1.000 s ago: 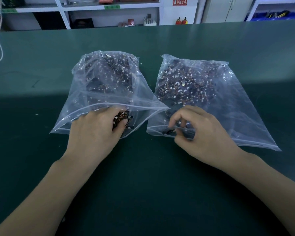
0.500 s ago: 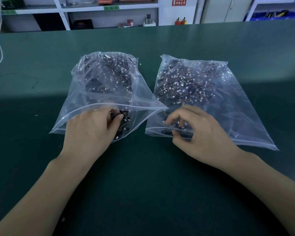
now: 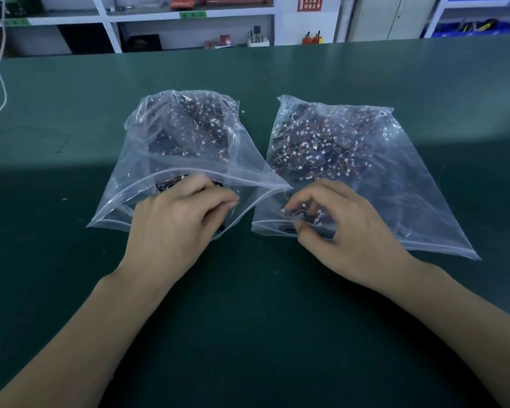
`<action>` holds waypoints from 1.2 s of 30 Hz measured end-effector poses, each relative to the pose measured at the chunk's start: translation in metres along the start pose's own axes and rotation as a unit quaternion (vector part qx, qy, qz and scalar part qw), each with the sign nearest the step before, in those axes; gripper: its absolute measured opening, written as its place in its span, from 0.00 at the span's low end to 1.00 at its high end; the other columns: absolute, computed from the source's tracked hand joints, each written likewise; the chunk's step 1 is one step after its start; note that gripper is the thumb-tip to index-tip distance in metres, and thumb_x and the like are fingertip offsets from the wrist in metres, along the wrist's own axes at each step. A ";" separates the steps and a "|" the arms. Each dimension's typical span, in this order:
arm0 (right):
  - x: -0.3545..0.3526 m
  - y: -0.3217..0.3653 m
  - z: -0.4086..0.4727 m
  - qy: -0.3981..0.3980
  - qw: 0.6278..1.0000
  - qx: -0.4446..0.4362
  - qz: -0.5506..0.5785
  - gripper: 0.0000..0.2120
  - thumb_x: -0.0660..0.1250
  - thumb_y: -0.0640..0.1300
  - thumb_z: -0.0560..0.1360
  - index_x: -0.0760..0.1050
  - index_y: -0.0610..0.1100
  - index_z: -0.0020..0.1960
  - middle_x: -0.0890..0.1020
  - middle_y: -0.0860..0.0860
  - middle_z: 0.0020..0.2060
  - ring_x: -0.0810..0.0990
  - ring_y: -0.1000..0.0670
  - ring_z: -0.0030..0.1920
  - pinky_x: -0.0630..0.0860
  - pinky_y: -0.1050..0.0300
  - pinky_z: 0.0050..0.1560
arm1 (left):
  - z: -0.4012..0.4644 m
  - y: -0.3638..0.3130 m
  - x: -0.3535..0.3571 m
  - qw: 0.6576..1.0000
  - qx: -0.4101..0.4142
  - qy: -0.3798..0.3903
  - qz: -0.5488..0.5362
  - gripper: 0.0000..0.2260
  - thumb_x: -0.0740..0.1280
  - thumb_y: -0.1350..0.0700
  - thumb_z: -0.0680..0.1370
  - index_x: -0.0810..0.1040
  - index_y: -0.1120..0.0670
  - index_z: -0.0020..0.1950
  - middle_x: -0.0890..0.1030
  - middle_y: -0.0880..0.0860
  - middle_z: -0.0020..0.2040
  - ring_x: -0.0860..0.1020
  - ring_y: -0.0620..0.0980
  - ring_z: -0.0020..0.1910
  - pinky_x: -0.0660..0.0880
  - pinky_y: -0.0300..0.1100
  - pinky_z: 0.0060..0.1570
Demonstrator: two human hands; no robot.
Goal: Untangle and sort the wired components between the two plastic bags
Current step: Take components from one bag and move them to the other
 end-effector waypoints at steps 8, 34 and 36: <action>0.002 -0.003 0.000 -0.009 0.999 0.002 0.034 0.07 0.70 0.46 0.82 0.81 0.48 0.59 0.82 0.57 0.51 0.80 0.52 0.52 0.77 0.55 0.55 | 0.000 -0.018 -0.008 0.990 0.037 -0.090 -0.105 0.03 0.71 0.58 0.83 0.84 0.54 0.51 0.77 0.39 0.44 0.73 0.42 0.36 0.75 0.42 0.33; 0.005 0.009 0.001 0.001 0.961 0.074 0.265 0.07 0.71 0.43 0.81 0.84 0.42 0.48 0.87 0.49 0.39 0.83 0.46 0.41 0.77 0.45 0.48 | -0.007 -0.049 0.011 0.861 -0.194 0.053 -0.467 0.04 0.70 0.49 0.81 0.79 0.48 0.50 0.85 0.50 0.44 0.79 0.49 0.37 0.74 0.44 0.32; 0.005 0.008 0.001 0.010 0.964 0.074 0.257 0.06 0.72 0.39 0.81 0.85 0.42 0.46 0.86 0.49 0.38 0.82 0.45 0.40 0.76 0.44 0.47 | -0.007 -0.049 0.010 0.869 -0.198 0.061 -0.449 0.06 0.69 0.45 0.81 0.79 0.46 0.48 0.84 0.49 0.42 0.79 0.50 0.38 0.74 0.46 0.32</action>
Point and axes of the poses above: each hand's wrist, its own z-axis towards the middle knuckle, its own x-axis out of the palm, y = z × x, the point moved 3 cm from there along z, towards the middle knuckle
